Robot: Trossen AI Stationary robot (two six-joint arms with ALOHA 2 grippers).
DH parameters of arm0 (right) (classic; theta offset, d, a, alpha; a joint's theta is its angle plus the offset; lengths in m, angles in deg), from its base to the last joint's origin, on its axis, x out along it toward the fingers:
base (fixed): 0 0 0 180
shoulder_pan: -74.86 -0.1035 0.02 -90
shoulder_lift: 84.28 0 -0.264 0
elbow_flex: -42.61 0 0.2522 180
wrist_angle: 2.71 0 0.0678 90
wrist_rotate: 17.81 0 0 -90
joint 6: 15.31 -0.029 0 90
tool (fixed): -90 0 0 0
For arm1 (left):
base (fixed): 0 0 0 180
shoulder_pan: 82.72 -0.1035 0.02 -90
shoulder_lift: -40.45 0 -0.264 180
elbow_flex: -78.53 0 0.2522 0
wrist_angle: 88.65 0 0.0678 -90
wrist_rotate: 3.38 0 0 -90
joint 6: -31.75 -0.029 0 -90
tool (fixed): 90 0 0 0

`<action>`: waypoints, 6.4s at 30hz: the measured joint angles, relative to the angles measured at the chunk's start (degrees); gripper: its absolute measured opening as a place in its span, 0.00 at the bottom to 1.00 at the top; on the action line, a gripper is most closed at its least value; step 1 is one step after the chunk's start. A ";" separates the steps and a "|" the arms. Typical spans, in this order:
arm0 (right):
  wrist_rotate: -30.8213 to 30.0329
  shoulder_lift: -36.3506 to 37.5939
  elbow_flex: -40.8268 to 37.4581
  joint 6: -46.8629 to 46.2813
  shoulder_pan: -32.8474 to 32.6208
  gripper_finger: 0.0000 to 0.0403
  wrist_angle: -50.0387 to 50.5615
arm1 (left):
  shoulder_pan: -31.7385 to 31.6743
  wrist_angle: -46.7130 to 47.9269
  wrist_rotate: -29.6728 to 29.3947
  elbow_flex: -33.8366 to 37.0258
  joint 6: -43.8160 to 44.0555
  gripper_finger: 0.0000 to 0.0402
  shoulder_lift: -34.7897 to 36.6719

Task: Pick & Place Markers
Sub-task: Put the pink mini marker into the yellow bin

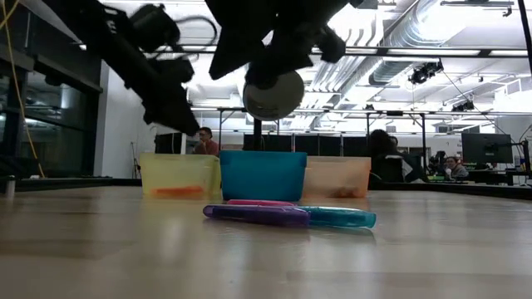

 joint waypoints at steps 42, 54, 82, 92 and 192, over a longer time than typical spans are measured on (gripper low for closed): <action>47.61 -9.43 17.06 -14.72 8.85 0.61 31.79 | 73.63 3.39 -54.33 0.04 7.06 0.35 17.74; 50.87 -19.02 28.24 -16.51 10.37 0.61 40.82 | 82.53 3.80 -63.82 4.02 14.41 0.35 17.74; 50.53 -20.46 28.30 -15.00 9.87 0.28 43.93 | 82.97 3.25 -63.74 8.61 22.21 0.35 17.74; 48.63 -20.48 28.28 -12.03 7.47 0.05 45.36 | 82.97 3.30 -63.61 8.61 22.63 0.35 17.74; 9.13 -12.04 28.28 33.06 0.41 0.05 -13.69 | 70.47 -34.33 -41.88 8.59 -10.44 0.35 14.34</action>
